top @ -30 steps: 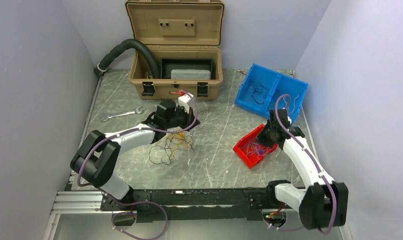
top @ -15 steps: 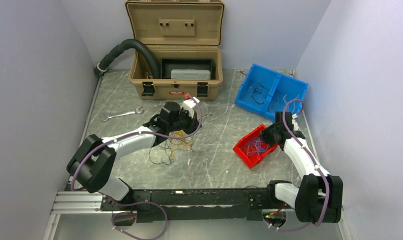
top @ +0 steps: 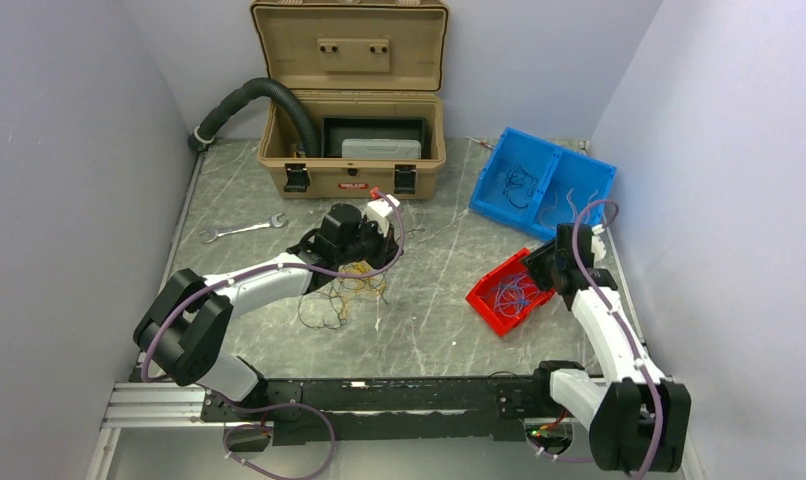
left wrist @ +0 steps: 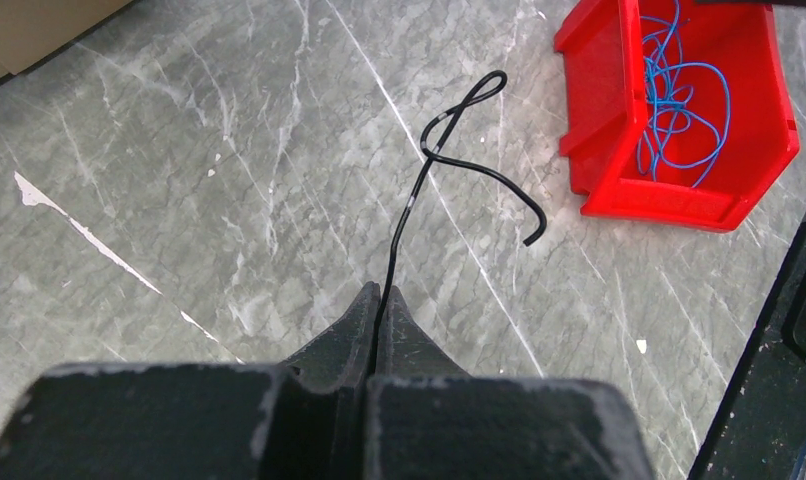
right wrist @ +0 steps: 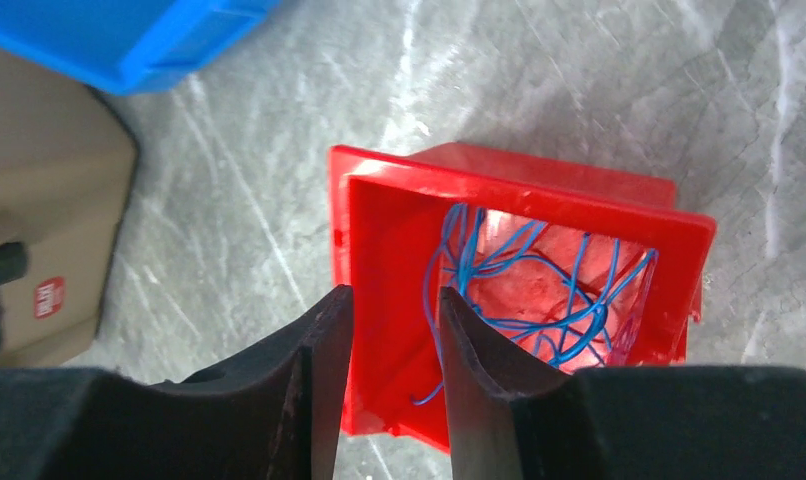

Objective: Untangle the cables
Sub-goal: Place the cable in the bin.

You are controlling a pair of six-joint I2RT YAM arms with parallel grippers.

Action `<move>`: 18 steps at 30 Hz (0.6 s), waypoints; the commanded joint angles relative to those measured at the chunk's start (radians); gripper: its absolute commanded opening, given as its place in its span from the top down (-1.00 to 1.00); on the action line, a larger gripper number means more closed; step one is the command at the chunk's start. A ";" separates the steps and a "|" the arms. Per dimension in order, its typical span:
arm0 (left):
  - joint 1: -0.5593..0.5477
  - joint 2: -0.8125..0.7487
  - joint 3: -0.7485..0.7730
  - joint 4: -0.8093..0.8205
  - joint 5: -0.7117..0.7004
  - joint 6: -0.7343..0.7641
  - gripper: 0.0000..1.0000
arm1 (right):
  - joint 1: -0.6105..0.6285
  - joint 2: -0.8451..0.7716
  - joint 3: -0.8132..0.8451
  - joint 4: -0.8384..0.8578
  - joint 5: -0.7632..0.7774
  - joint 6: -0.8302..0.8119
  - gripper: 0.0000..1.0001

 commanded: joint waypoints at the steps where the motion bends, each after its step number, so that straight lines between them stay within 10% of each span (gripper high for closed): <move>1: -0.009 -0.035 0.038 0.018 -0.007 0.014 1.00 | -0.002 -0.104 0.080 -0.079 0.043 -0.024 0.20; 9: -0.011 -0.045 0.026 0.038 0.006 0.014 1.00 | 0.000 -0.157 0.146 -0.171 -0.014 -0.138 0.17; 18: -0.019 -0.052 -0.003 0.127 0.092 -0.024 1.00 | 0.000 -0.259 0.074 -0.007 -0.345 -0.394 -0.35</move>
